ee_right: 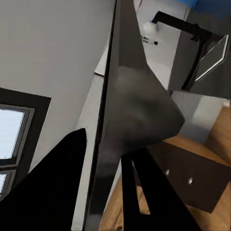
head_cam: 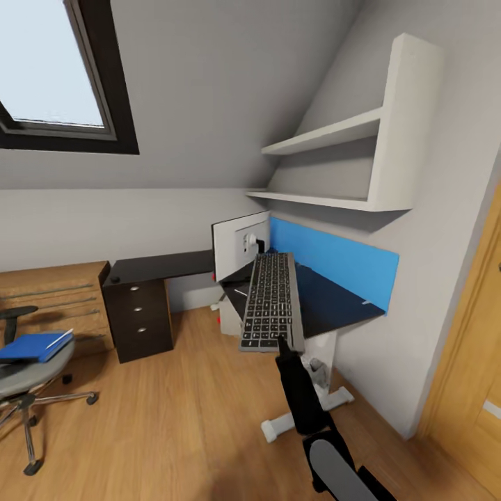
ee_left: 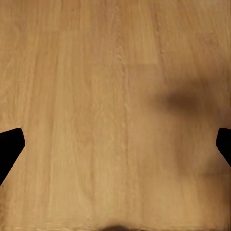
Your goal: In the bedroom, organize the workspace by keeping the computer under the desk, ensuring the monitor is on the desk, placing the keyboard on the desk next to the monitor, placing the mouse on the desk next to the keyboard, moving the folder from the swivel chair onto the desk next to the mouse, stacking the notebook on top of the folder with the pen on top of the notebook, and positioning the swivel chair next to the desk.
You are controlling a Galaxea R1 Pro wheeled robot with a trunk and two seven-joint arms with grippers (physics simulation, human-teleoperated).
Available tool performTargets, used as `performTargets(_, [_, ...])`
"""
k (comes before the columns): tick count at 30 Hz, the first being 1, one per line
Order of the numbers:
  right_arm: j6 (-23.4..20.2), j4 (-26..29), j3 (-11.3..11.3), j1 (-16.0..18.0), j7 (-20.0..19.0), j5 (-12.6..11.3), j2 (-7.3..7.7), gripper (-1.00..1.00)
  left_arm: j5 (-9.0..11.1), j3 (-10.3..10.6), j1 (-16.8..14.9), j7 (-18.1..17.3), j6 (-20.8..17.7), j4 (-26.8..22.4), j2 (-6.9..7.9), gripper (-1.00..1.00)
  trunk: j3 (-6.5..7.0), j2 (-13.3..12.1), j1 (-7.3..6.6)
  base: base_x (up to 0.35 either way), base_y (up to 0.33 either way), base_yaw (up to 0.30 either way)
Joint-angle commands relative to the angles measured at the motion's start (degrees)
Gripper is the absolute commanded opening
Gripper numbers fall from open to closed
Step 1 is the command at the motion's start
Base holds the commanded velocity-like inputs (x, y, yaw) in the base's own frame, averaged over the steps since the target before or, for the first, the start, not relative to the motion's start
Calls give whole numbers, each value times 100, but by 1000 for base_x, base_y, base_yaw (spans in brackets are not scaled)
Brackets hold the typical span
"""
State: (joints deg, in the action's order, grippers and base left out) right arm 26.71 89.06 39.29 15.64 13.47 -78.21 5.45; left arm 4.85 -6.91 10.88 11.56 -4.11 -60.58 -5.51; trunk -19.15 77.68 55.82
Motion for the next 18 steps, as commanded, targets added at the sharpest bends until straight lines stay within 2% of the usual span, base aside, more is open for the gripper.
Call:
performTargets(1, [44,6,55,11,29,79,-37,-100,53,-4,4,11,-28,-15,-3,100,-3,4,-3,-333,0,268])
performTargets(4, [39,-10,93,10,44,419,-241,-100,54,-4,2,12,-28,-15,-3,100,3,4,-3,-322,-31,269])
performTargets(6, [37,-21,108,10,52,652,-322,-100,57,-6,3,13,-28,-15,-3,100,7,4,-3,-255,-77,270])
performTargets(8, [29,-36,126,12,158,967,-451,-100,59,-10,3,13,-27,-15,-3,100,11,4,-3,-115,-56,270])
performTargets(9, [29,-53,156,13,192,1048,-482,-100,59,-11,4,13,-17,-15,-3,100,13,4,-3,-44,-22,270])
performTargets(11, [28,-80,300,12,239,1230,-518,-100,54,-20,4,13,38,-15,-3,100,17,4,-3,-23,-12,270])
performTargets(14, [27,-98,612,12,306,1652,-591,-100,55,-35,3,13,100,-15,-3,100,23,4,-3,-6,-3,270])
performTargets(18, [27,-293,792,13,340,2166,-807,-100,55,-38,2,13,111,-15,-3,100,31,4,-3,-1,-1,270])
